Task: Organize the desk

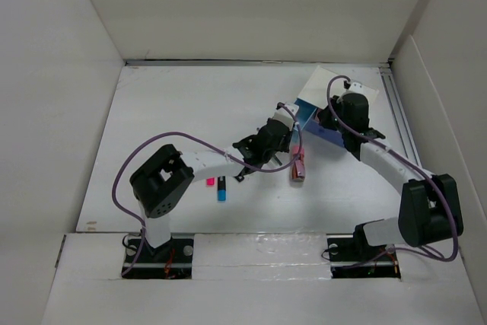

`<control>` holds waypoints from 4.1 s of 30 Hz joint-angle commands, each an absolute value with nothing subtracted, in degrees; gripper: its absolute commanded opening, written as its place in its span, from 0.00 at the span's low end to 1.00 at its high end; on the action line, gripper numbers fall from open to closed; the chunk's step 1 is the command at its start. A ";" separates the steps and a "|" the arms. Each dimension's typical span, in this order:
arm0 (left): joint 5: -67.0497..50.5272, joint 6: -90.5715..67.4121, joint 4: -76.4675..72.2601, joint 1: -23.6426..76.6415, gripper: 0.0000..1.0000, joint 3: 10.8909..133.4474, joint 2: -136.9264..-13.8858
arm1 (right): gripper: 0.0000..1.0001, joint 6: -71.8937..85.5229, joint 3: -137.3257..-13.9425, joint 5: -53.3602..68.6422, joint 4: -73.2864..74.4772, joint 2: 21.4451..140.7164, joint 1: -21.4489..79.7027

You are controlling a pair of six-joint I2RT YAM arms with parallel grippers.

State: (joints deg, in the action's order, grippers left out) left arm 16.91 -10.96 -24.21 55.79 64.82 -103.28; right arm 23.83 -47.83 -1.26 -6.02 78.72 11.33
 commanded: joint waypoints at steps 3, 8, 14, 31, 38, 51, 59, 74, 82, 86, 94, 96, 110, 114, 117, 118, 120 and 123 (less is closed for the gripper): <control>16.70 -10.72 -25.14 56.16 0.00 63.72 -99.49 | 0.00 24.17 -51.59 -2.55 -11.33 79.89 10.20; 16.44 -10.63 -25.22 56.16 0.00 63.63 -99.49 | 0.00 24.08 -52.38 -3.25 -11.60 80.51 10.20; 16.79 -10.99 -25.05 56.16 0.00 61.97 -98.36 | 0.00 24.17 -52.82 -3.25 -12.13 81.12 9.67; 20.21 -12.48 -23.21 56.16 0.30 62.58 -97.47 | 0.07 24.52 -52.12 -2.20 -12.04 79.89 10.28; 21.97 -13.80 -22.06 56.16 0.48 60.30 -92.74 | 0.10 24.87 -51.77 -2.72 -11.51 79.19 11.51; 31.19 -27.03 -15.82 70.03 0.44 54.93 -87.00 | 0.37 24.87 -47.90 -3.25 -6.95 68.05 14.50; 35.42 -37.62 -15.38 76.29 0.56 59.83 -99.82 | 0.51 23.03 -44.12 -4.22 -1.85 56.26 15.64; 37.79 -35.25 -11.17 73.13 0.58 69.77 -110.38 | 0.61 21.71 -41.66 -1.85 4.48 45.53 15.12; 36.47 -33.58 -9.32 72.07 0.54 74.09 -116.19 | 0.61 21.18 -43.15 -0.62 5.36 44.03 15.12; 36.12 -33.49 -9.32 72.07 0.43 74.71 -117.42 | 0.62 21.09 -43.51 -0.44 5.54 43.33 15.12; 34.01 -33.22 -9.67 73.74 0.10 70.93 -111.72 | 0.62 21.09 -44.12 -0.62 5.80 42.63 15.12; 35.24 -32.17 -9.49 74.27 0.04 70.14 -109.70 | 0.62 21.01 -44.47 -0.88 5.71 42.45 15.12; 32.61 -28.92 -9.85 75.59 0.00 60.38 -86.85 | 0.62 20.65 -46.49 -1.93 7.91 39.82 15.12; 32.08 -28.13 -6.87 75.59 0.00 60.20 -82.27 | 0.62 20.57 -47.46 -1.58 8.61 39.29 14.60; 28.23 -26.72 -3.97 72.87 0.00 62.66 -79.37 | 0.62 20.57 -47.46 -0.80 8.35 39.02 14.59; 26.30 -26.11 -3.69 70.16 0.00 63.88 -78.67 | 0.62 20.65 -47.37 -0.44 8.26 39.11 14.59; 19.53 -24.97 -1.51 66.46 0.00 65.64 -78.75 | 0.62 20.57 -47.29 -0.44 8.09 39.29 14.59; 12.06 -23.12 1.48 60.39 0.00 70.21 -80.76 | 0.62 20.48 -47.02 -0.44 8.26 39.20 14.59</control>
